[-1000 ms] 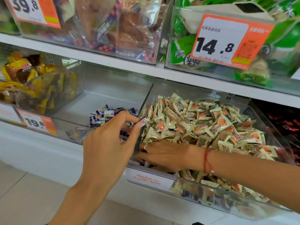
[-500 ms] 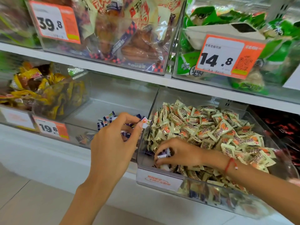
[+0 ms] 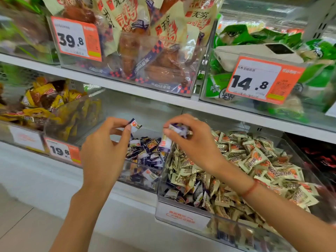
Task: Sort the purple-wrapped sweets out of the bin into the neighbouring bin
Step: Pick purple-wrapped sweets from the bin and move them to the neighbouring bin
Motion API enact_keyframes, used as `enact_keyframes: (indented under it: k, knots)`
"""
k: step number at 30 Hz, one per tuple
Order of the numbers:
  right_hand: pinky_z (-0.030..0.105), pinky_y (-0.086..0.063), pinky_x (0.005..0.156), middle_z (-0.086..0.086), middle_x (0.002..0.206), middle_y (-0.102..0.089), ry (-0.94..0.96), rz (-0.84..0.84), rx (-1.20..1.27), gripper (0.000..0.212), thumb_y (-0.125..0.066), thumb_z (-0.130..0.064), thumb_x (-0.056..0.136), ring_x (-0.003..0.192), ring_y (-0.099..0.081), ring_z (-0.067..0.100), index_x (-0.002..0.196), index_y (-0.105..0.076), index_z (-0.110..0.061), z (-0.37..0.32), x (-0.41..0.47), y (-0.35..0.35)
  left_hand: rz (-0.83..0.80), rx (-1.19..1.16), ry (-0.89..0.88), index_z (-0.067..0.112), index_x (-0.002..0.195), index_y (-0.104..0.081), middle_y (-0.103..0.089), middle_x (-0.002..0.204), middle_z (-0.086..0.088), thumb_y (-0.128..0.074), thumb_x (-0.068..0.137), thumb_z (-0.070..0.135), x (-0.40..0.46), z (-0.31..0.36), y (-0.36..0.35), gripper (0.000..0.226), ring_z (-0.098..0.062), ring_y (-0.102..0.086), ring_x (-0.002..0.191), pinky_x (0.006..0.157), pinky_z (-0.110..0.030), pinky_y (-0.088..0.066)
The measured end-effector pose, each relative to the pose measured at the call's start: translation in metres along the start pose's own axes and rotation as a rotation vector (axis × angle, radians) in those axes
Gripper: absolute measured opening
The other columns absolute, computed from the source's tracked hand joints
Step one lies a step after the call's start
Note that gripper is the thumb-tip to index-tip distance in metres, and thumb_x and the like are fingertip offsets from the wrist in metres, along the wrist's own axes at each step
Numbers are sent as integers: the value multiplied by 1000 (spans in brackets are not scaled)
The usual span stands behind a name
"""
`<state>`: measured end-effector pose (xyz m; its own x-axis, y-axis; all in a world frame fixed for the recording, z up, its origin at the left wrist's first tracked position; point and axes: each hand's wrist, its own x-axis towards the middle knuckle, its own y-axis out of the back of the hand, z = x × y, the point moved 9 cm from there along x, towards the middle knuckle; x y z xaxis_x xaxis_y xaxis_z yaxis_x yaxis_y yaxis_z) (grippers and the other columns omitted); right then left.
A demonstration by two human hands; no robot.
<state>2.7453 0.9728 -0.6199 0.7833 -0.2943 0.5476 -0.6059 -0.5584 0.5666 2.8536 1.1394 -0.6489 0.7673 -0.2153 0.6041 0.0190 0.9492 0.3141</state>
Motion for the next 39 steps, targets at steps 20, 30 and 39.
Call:
enact_keyframes:
  k: [20,30,39]
  knots:
    - [19,-49,89,-18,111,-63,123,-531,-558,23,-53,-35,93,96,-57,-7,113,-64,-31,38,-45,4,-402,157,-277,26,127,-58,-60,125,12,-40,99,35,-43,42,-54,35,-3,-55,110,91,-19,-40]
    - [26,-37,72,-6,116,-58,54,-1002,-684,36,-68,-32,86,104,-53,15,122,-60,-31,85,-95,-33,-492,256,-500,24,125,-60,-55,130,15,-49,90,24,-77,48,-78,36,-2,-44,120,92,-18,-43]
    - [29,-42,73,6,113,-59,28,-1014,-841,48,-64,-43,87,104,-53,24,130,-57,-24,100,-97,-43,-393,279,-277,24,127,-57,-68,113,6,-65,87,24,-60,41,-66,41,-14,-68,90,66,-21,-46]
